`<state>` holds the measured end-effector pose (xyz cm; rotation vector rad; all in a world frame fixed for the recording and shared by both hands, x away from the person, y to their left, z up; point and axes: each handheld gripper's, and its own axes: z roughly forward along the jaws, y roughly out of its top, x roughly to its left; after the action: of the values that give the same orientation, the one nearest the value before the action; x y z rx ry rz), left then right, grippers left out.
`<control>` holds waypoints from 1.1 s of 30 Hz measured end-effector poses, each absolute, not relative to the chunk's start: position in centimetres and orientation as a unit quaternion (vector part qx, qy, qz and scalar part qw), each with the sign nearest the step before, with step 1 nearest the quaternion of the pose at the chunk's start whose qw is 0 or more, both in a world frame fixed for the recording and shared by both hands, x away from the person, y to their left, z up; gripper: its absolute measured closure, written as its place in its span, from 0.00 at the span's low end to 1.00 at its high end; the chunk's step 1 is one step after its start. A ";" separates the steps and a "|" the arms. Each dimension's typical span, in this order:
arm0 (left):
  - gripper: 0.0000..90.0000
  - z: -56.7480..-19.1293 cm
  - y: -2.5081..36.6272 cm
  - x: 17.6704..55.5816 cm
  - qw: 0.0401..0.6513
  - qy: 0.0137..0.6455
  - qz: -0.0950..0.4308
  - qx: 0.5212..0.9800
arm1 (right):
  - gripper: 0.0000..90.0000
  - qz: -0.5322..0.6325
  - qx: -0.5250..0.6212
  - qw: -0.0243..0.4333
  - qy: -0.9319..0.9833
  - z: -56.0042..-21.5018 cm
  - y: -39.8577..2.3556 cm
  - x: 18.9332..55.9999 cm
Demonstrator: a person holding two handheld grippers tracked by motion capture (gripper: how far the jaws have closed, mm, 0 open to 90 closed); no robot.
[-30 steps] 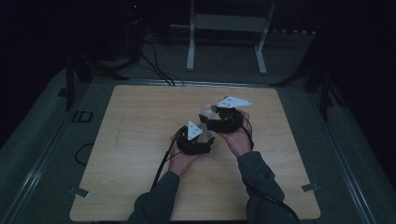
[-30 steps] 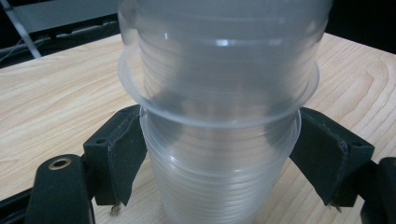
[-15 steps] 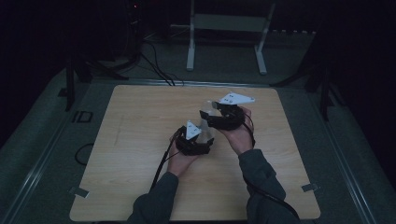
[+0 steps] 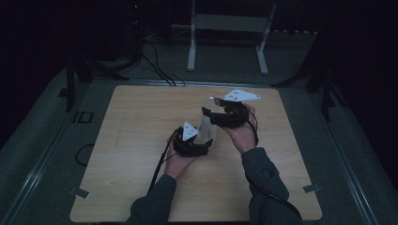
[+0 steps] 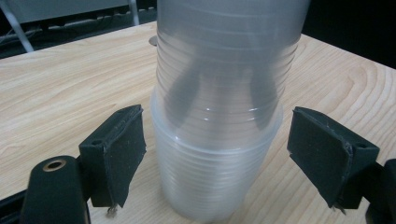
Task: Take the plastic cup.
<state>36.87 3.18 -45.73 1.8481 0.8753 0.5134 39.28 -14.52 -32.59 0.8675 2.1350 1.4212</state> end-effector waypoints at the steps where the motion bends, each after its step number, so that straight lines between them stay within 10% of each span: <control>1: 0.21 -45.7 3.3 36.8 0.495 0.361 0.211 0.762 | 0.43 0.513 0.313 0.216 0.769 -32.5 -14.5 39.3; 33: 0.22 -45.4 4.8 35.0 0.504 0.363 0.200 0.758 | 0.43 0.531 0.301 0.234 0.757 -29.7 -15.6 38.2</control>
<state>34.99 4.82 -45.41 1.8295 0.8768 0.4823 38.23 -15.60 -29.67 0.8265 2.0781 1.4567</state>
